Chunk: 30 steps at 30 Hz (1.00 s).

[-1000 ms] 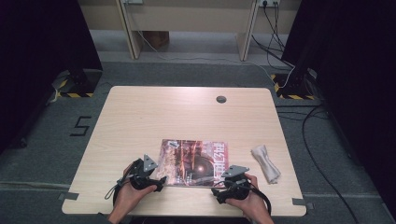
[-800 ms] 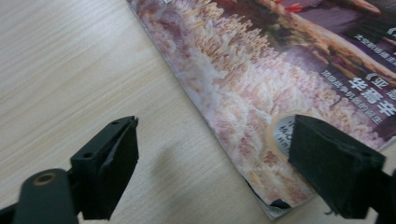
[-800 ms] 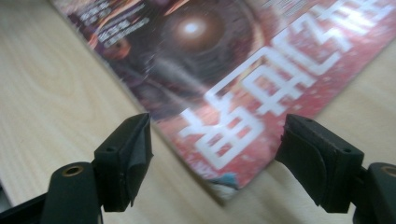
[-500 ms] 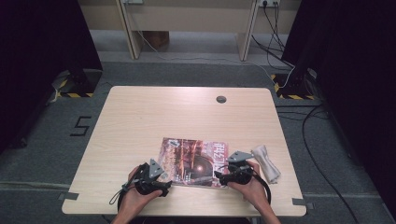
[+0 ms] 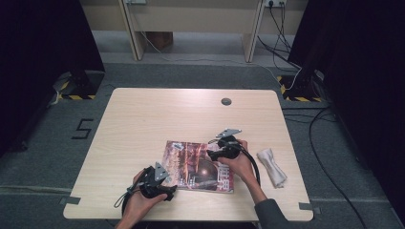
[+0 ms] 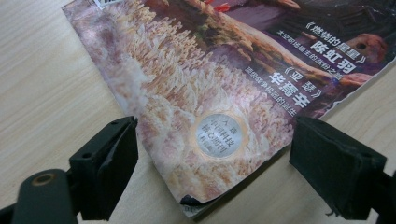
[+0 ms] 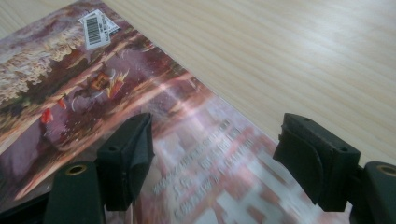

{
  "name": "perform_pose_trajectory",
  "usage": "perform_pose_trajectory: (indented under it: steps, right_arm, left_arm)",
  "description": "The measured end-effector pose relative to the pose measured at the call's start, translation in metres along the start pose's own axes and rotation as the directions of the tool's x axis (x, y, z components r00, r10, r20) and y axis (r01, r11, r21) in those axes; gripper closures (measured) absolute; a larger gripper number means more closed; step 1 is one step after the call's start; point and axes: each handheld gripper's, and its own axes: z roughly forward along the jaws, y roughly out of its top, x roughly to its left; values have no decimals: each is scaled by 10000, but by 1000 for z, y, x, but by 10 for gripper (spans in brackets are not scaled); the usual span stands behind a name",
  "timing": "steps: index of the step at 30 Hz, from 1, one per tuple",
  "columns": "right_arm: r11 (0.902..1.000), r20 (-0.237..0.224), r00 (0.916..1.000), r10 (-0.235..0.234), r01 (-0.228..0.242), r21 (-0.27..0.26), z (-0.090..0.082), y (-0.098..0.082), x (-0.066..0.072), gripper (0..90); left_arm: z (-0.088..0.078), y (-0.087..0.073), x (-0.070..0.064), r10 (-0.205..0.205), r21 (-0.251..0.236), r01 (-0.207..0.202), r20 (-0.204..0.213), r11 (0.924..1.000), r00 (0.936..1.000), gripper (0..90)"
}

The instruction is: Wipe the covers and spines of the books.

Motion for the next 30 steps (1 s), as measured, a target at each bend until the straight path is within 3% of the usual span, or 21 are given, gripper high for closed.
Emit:
perform_pose_trajectory:
  steps: [5,9,13,22,27,30]
  right_arm:
    - [9980,-82,9994,-343,347,531,20,11,-1,267]
    - [9978,-532,9982,-270,301,587,27,15,-2,266]
    - [9994,-428,9990,-101,115,331,26,10,0,264]
    - [9987,-276,9995,-123,136,488,0,-15,2,248]
    - [9992,-148,9998,-148,153,381,-18,-36,6,242]
    - [9993,-169,9998,51,-44,382,-29,-47,12,242]
  left_arm:
    - [0,0,0,32,-4,-32,45,10000,10000,154]
    - [-1,0,0,10,-44,-9,68,10000,10000,167]
    - [1,0,1,-10,25,10,41,10000,10000,147]
    - [4,3,16,-178,95,184,-549,9998,9983,148]
    - [12,10,27,-280,52,287,-1053,9996,9941,151]
    - [17,15,31,-100,20,104,-1481,9999,9889,164]
